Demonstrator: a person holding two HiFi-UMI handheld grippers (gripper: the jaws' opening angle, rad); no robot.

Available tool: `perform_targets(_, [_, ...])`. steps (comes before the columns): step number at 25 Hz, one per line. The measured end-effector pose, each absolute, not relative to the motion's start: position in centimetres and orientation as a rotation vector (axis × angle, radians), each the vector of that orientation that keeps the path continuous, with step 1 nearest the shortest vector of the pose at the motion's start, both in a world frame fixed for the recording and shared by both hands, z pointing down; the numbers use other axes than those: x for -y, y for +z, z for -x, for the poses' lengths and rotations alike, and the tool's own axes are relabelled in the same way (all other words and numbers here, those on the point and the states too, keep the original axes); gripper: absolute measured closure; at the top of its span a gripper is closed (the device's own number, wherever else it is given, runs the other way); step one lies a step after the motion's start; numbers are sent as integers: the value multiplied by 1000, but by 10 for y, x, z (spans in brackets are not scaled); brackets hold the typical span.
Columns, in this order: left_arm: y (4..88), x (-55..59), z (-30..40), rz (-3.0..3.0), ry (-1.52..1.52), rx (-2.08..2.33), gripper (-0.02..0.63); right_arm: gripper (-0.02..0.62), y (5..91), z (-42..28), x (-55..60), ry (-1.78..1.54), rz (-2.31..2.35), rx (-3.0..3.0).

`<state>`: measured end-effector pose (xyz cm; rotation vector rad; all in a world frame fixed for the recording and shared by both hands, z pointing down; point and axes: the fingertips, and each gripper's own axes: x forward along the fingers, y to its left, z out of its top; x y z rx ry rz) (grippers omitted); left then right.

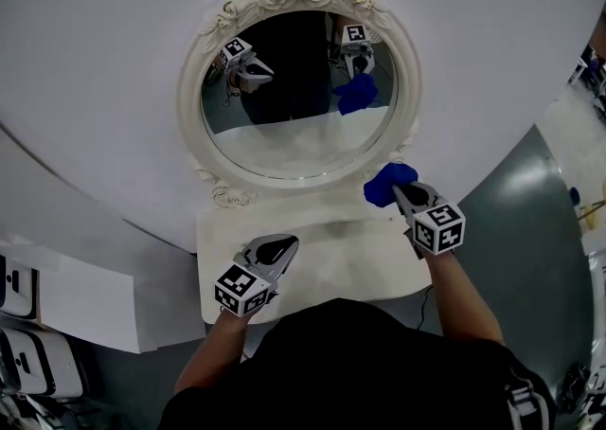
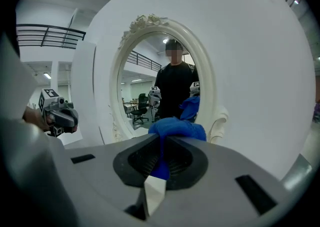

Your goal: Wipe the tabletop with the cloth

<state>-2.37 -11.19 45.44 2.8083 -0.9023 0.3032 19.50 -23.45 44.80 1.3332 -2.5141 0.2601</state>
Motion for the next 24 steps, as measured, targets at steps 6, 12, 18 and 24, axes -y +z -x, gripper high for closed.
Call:
perform_targets(6, [460, 106, 36, -2783, 300, 923, 594, 581, 447, -187, 222, 235, -1330, 2512])
perform_targets(12, [460, 105, 41, -2783, 298, 931, 594, 581, 436, -179, 224, 187, -1331, 2516])
perform_targets(18, [461, 100, 45, -2781, 294, 927, 594, 581, 435, -163, 219, 181, -1299, 2535])
perform_targets(24, [464, 95, 52, -2769, 291, 936, 594, 581, 435, -157, 214, 177, -1285, 2535])
